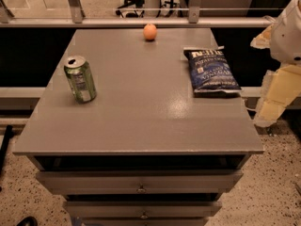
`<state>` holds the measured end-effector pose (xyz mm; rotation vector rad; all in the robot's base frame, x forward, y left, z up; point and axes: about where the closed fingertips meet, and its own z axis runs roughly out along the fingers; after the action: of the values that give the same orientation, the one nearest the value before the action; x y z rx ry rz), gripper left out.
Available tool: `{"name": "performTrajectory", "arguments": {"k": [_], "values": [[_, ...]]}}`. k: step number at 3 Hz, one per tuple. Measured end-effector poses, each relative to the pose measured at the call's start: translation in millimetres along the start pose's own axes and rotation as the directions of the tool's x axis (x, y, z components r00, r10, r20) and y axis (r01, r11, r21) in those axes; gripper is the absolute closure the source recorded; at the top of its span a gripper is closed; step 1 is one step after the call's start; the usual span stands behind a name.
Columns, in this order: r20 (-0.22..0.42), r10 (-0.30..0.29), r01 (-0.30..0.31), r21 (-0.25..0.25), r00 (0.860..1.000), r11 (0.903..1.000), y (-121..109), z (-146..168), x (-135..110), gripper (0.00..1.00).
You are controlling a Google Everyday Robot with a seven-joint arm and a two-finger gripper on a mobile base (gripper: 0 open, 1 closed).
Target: Move green can near orange
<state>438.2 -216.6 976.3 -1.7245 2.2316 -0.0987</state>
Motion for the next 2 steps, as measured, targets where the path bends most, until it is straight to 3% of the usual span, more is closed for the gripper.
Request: {"name": "performTrajectory", "arguments": {"k": [1,2], "values": [[0.000,0.000,0.000,0.000,1.000,1.0000,0.0,0.0,0.0,0.00],[0.071,0.016,-0.015,-0.014,0.997,0.9998,-5.8,15.4,-18.4,0.00]]}}
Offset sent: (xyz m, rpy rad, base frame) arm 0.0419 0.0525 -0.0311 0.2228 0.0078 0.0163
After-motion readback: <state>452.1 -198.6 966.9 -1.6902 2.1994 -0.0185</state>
